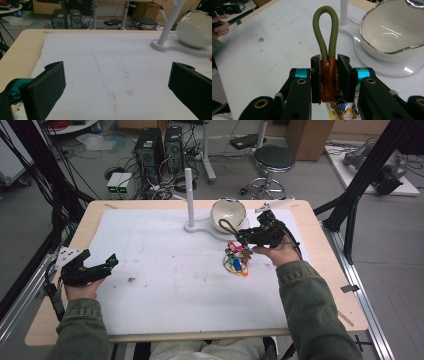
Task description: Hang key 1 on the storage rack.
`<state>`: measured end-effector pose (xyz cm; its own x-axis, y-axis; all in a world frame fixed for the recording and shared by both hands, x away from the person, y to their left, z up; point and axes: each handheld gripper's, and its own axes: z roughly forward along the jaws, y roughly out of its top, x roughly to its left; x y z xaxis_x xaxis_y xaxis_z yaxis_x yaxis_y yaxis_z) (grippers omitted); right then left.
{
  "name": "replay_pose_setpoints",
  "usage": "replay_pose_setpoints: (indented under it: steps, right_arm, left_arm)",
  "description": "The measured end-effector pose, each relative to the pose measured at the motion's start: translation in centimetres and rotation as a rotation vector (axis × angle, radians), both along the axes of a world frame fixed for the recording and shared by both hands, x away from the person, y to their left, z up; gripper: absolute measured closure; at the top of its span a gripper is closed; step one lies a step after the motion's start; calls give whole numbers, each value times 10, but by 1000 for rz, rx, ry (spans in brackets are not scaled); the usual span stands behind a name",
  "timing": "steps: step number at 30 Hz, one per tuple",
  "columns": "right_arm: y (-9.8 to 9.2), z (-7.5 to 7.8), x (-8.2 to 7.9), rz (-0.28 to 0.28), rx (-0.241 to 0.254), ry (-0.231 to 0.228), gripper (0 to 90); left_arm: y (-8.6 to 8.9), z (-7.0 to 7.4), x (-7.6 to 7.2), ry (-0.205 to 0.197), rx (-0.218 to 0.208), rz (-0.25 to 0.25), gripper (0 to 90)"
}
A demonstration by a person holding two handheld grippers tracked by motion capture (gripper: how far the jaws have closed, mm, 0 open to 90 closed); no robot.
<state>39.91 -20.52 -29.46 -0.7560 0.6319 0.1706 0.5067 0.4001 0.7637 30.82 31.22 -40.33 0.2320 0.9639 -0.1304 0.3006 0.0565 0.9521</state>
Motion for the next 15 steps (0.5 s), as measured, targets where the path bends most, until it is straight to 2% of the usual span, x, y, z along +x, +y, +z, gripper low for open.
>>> replay_pose_setpoints:
  steps: [6, 15]
  right_arm:
    - [12, 6, 8, 10, 27, 5, 740]
    - [25, 11, 19, 16, 30, 8, 739]
  left_arm:
    - [-1, -1, 1, 2, 0, -4, 17]
    - [-1, -1, 1, 3, 0, -8, 17]
